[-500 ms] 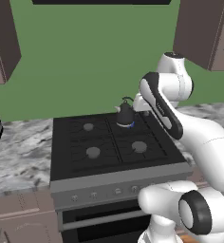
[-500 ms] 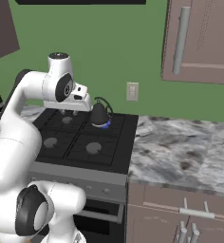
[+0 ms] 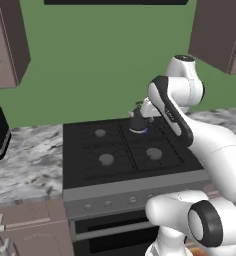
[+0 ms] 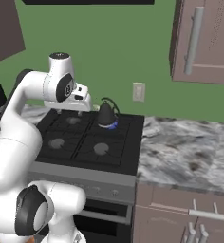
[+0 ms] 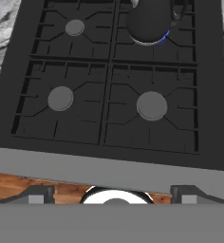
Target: Lower the heat of the kettle.
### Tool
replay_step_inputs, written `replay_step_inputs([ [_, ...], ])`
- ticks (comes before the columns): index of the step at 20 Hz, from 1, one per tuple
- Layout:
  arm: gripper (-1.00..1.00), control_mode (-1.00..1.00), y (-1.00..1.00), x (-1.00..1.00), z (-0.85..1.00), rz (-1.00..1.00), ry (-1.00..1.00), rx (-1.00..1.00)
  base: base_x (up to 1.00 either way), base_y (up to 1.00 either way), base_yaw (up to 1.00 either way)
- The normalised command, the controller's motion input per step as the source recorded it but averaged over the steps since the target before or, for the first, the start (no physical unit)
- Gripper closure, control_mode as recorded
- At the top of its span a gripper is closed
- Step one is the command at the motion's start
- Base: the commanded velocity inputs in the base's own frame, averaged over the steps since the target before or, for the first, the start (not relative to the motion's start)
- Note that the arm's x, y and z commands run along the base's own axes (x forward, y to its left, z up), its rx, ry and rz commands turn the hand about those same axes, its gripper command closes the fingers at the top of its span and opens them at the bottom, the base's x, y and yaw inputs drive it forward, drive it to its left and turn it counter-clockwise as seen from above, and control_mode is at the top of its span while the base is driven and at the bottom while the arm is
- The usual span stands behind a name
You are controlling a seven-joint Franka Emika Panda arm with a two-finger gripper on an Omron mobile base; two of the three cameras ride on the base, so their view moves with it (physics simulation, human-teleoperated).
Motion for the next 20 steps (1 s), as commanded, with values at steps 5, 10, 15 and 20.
replay_step_inputs([
  [5,-1.0,1.0,0.0,0.0,0.0,0.0,0.0,0.0,0.0,0.56,0.0],
  [10,-1.0,1.0,0.0,0.0,0.0,0.0,0.0,0.0,0.03,0.47,0.0],
  [15,-1.0,1.0,0.0,0.0,0.0,0.0,0.0,0.0,0.13,0.38,0.0],
  [20,-1.0,1.0,0.0,0.0,0.0,0.0,0.0,0.0,0.18,0.36,0.0],
])
